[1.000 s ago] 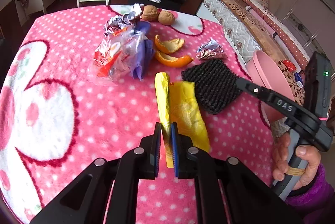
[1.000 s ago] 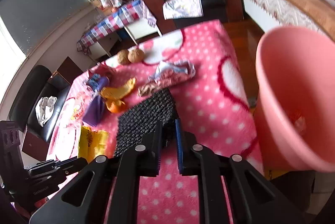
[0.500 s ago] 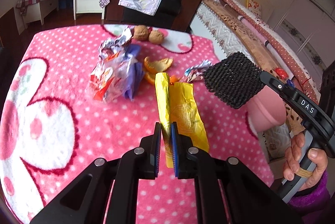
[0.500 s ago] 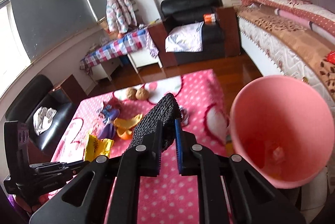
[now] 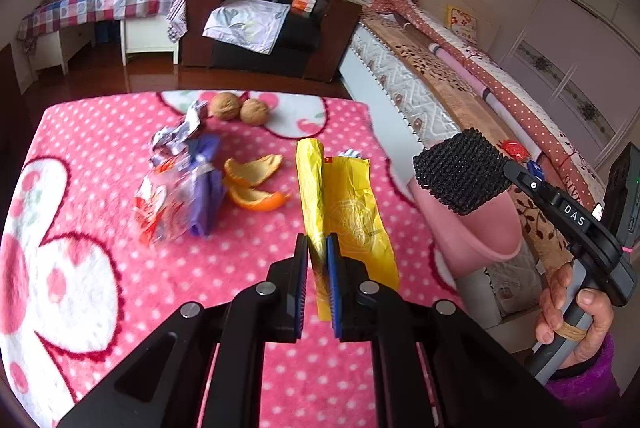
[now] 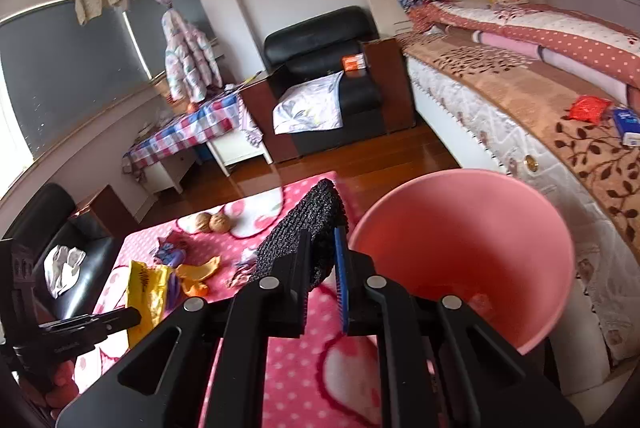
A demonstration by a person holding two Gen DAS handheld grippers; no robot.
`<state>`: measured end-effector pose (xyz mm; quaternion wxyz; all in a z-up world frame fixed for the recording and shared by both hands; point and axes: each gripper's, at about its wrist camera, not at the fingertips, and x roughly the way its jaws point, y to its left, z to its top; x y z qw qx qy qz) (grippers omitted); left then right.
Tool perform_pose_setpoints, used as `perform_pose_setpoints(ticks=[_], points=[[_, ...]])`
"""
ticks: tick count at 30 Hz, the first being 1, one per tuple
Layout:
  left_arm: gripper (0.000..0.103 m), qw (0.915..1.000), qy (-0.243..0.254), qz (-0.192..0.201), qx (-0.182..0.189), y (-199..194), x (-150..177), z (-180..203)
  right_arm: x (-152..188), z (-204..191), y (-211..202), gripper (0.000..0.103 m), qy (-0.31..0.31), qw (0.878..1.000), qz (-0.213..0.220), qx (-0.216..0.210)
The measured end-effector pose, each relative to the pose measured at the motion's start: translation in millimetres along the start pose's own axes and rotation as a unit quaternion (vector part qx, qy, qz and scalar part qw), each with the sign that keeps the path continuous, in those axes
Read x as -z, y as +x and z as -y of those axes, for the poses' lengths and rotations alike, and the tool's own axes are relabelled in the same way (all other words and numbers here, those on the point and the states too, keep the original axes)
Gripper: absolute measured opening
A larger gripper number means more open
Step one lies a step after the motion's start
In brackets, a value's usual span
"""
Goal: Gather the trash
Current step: 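Lift the yellow bag and black pad and carry both over the pink bucket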
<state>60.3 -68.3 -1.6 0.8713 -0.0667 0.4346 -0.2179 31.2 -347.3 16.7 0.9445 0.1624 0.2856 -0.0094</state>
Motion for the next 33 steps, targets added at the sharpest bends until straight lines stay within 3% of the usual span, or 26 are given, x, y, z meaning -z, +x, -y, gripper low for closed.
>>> perform_pose_setpoints(ticks=[17,33], points=[[0.009,0.9983,0.055,-0.003,0.018,20.6,-17.4,61.3,-0.3,65.2,-20.5,0.012,0.021,0.996,0.031,0.081],[0.009,0.9907,0.125,-0.013,0.053,72.1,-35.1,155.1,14.1,107.8,-24.5,0.012,0.028,0.993,0.025,0.115]])
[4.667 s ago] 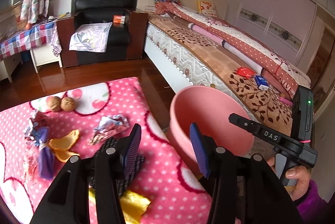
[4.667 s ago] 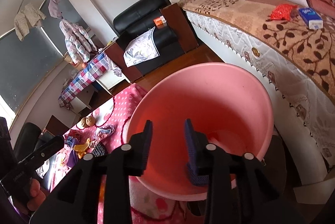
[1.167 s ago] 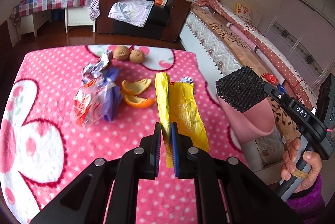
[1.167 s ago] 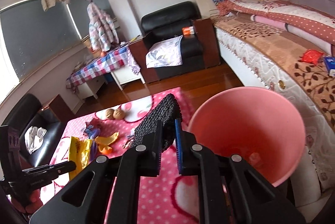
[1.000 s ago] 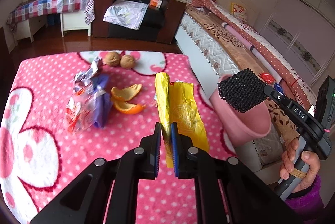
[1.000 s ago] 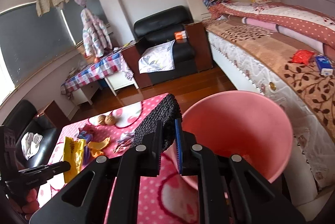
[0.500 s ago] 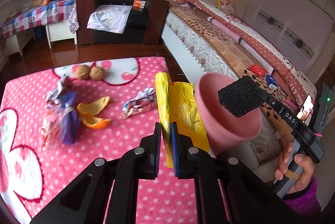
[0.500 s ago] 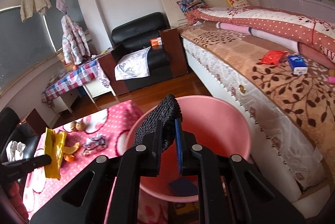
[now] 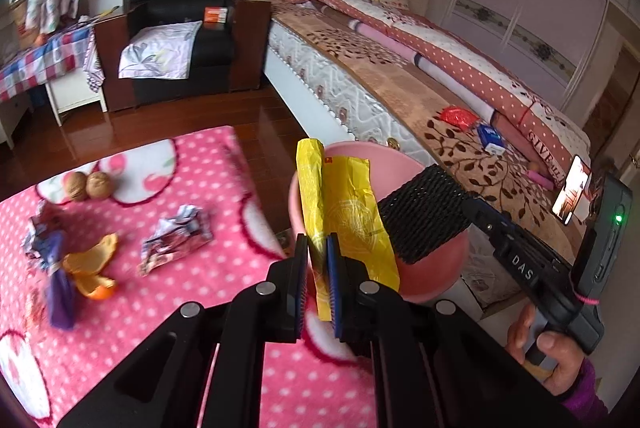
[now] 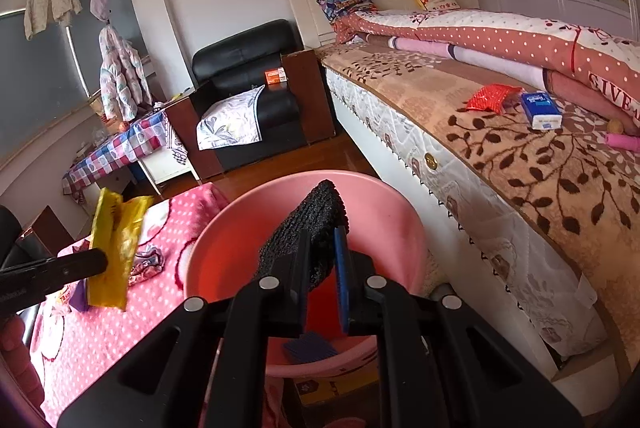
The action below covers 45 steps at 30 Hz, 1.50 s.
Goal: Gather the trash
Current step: 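Lift the yellow bag and black pad and carry both over the pink bucket, then open both grippers to drop the yellow bag and black pad into the bucket, then move both open grippers back over the remaining trash on the table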
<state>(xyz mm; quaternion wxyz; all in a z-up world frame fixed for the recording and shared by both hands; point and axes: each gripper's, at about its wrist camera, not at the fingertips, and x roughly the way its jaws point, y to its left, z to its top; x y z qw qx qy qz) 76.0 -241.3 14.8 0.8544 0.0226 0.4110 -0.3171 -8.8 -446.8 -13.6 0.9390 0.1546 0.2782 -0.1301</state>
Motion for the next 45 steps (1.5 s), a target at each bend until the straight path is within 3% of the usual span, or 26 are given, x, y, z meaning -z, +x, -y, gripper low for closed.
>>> perform_pose_setpoints(ticks=[9,15,18,22,29,45], points=[[0.01,0.9995,0.012,-0.029,-0.003,44.1,-6.8,17.3,4.8,7.0,4.5,0.012,0.001,1.0,-0.006,0.0],[0.02,0.9992,0.016,-0.035,0.001,52.7,-5.2,20.6,6.7,11.5,9.0,0.012,0.006,1.0,-0.012,0.0],[0.03,0.9995,0.014,-0.03,-0.001,50.4,-6.0,18.5,6.6,11.4,9.7,0.012,0.008,1.0,-0.013,-0.001],[0.032,0.9997,0.003,-0.026,0.002,44.7,-7.2,13.8,5.1,14.6,12.4,0.013,0.023,1.0,-0.018,-0.001],[0.034,0.9999,0.009,-0.015,0.0,28.3,-5.0,11.9,3.1,15.5,13.0,0.035,0.043,0.999,-0.024,0.001],[0.039,0.9995,-0.007,0.013,-0.027,-14.4,4.7,-14.9,1.6,-26.4,-9.3,0.035,0.006,0.998,-0.017,-0.065]])
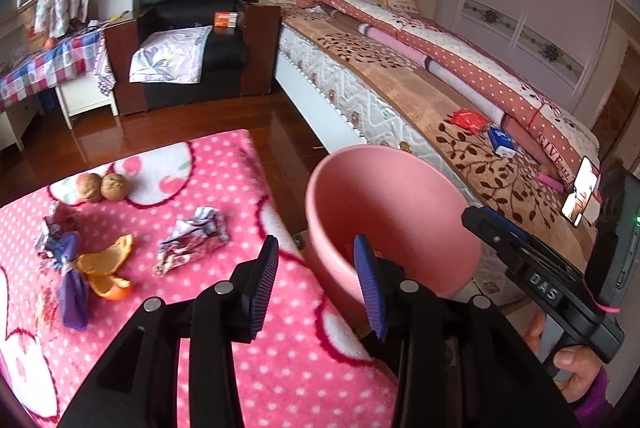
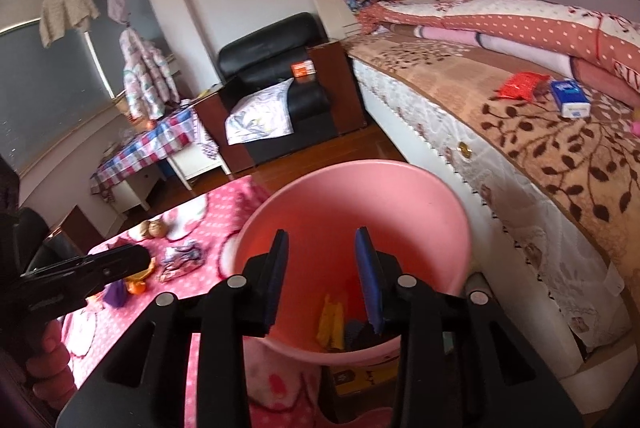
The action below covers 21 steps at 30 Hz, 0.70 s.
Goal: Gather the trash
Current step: 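Move both open grippers back over the remaining trash on the table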
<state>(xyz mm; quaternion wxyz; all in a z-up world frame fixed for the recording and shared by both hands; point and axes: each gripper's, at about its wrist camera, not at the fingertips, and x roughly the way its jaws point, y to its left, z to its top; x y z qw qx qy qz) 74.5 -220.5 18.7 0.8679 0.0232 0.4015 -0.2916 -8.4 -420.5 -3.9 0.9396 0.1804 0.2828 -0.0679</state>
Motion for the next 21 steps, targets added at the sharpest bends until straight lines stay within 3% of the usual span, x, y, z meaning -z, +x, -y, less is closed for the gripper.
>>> perform_pose_setpoints(ticks=[11,21], points=[[0.042,0.9976,-0.049,0.016,-0.046,-35.9,20.5,-56.4,4.9,-46.2,0.6,0.035,-0.015,0.997,-0.028,-0.07],[0.042,0.9867,-0.102,0.05,-0.116,-87.9,53.8,-125.9,20.0,-99.6,11.3,0.035,-0.03,0.99,-0.054,-0.125]])
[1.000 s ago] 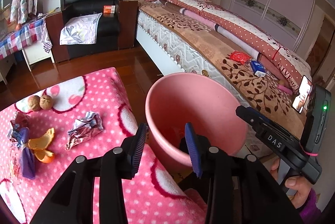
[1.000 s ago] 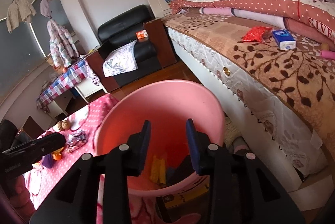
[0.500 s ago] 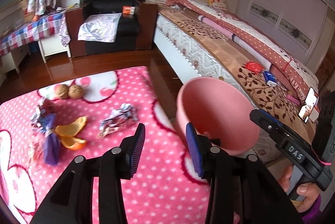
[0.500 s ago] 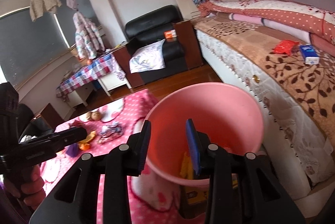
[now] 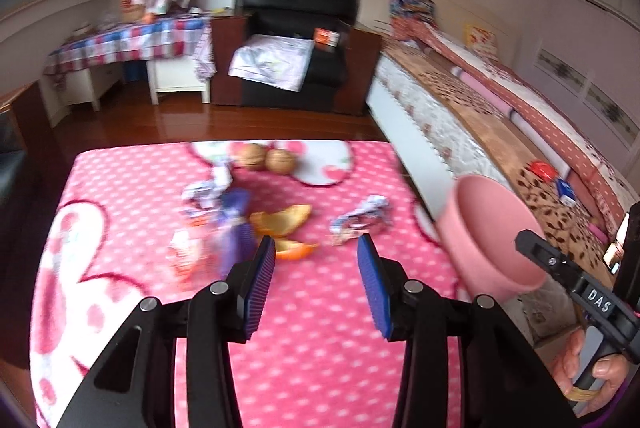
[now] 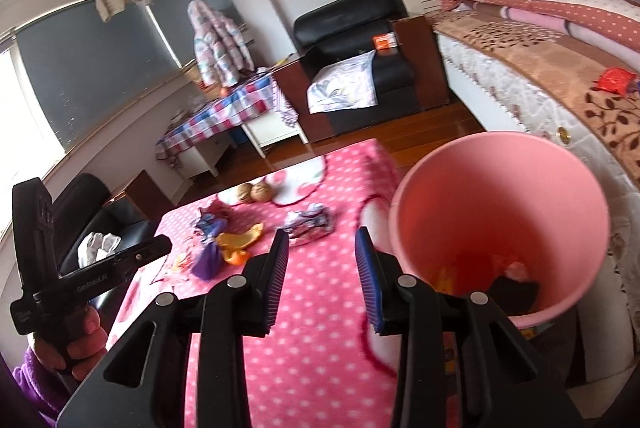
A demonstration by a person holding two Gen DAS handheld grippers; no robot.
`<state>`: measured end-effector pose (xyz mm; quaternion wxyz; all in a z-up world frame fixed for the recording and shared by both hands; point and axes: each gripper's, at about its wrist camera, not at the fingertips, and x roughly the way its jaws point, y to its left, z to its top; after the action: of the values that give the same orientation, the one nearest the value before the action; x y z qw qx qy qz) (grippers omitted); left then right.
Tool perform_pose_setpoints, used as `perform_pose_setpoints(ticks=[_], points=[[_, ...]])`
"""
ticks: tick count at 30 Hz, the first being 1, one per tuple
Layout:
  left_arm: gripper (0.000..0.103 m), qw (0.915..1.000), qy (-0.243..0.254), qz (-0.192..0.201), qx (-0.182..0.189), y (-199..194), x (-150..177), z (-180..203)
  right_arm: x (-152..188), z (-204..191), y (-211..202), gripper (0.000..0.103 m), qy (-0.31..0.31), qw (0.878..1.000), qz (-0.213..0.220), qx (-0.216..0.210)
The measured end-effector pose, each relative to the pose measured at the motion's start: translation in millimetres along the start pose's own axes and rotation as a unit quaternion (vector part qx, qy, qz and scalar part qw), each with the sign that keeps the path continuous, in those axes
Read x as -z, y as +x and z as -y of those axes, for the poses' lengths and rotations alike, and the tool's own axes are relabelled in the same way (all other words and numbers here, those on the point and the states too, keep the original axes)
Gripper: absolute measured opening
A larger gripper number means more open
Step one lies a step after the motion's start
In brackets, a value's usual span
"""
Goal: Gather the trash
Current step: 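Move both open grippers back over the remaining trash on the table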
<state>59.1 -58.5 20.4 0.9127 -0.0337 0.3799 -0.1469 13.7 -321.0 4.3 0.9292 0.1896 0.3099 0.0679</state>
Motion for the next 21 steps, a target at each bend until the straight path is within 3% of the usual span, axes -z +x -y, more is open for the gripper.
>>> perform_pose_setpoints(ticks=[10,21], points=[[0.042,0.9974,-0.055,-0.002,-0.047,-16.8,24.8,-75.8,2.6,-51.6,37.0,0.035,-0.037,0.998,-0.039,-0.03],[0.042,0.9974,-0.055,-0.022,-0.04,16.2,28.5,-77.3,16.2,-62.9,71.7,0.035,-0.041,0.995,-0.089,-0.03]])
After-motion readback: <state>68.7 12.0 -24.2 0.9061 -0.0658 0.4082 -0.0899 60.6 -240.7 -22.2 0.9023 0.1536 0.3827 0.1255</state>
